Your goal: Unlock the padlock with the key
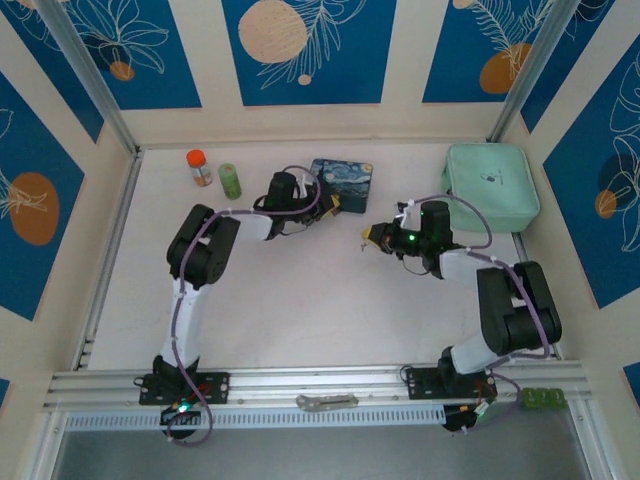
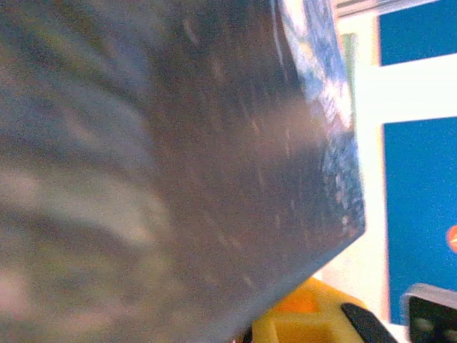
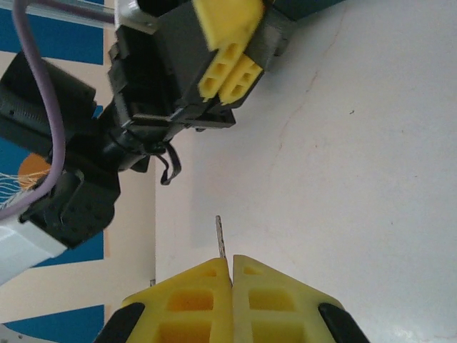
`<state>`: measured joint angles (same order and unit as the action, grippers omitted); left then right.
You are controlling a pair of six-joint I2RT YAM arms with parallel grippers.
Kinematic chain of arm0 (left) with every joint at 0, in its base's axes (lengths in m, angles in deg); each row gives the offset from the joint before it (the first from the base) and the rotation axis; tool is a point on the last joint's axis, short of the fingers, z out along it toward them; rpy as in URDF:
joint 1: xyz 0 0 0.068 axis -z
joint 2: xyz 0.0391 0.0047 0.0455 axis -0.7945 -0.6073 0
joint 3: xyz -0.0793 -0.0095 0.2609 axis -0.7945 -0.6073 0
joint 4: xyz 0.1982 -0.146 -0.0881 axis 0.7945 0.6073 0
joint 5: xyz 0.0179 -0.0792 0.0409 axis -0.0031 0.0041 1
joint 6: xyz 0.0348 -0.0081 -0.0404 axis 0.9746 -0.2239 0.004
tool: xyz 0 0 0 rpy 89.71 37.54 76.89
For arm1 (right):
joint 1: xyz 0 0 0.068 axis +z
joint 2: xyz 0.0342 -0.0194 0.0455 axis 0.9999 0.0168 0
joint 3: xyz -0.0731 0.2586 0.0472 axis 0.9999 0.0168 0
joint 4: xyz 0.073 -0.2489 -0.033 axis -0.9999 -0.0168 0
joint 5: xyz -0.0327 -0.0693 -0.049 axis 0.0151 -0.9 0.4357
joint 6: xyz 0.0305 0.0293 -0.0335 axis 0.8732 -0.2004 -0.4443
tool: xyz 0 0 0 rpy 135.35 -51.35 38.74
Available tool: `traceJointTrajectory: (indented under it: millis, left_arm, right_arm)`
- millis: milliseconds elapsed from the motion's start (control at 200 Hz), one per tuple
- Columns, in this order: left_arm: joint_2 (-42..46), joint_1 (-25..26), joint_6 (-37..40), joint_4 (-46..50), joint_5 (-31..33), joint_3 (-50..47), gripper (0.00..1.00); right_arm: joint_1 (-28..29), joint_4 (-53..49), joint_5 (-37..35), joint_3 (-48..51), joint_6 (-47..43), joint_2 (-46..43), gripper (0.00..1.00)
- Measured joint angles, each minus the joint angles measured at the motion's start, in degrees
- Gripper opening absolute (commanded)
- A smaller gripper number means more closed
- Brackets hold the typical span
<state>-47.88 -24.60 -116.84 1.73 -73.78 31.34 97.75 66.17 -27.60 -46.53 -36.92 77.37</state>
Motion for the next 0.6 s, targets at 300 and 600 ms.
traceJointTrajectory:
  millis: [300,600]
  left_arm:
    - [0.4,1.4,-13.6,-14.4,-0.5,-6.3,0.0]
    - [0.7,3.4,-20.5,-22.8,-0.4,-9.0,0.0]
  right_arm:
    - [1.4,12.6,0.1,0.8,9.4,7.4,0.0]
    - [2.5,23.2,0.1,0.7,16.1,14.6,0.0]
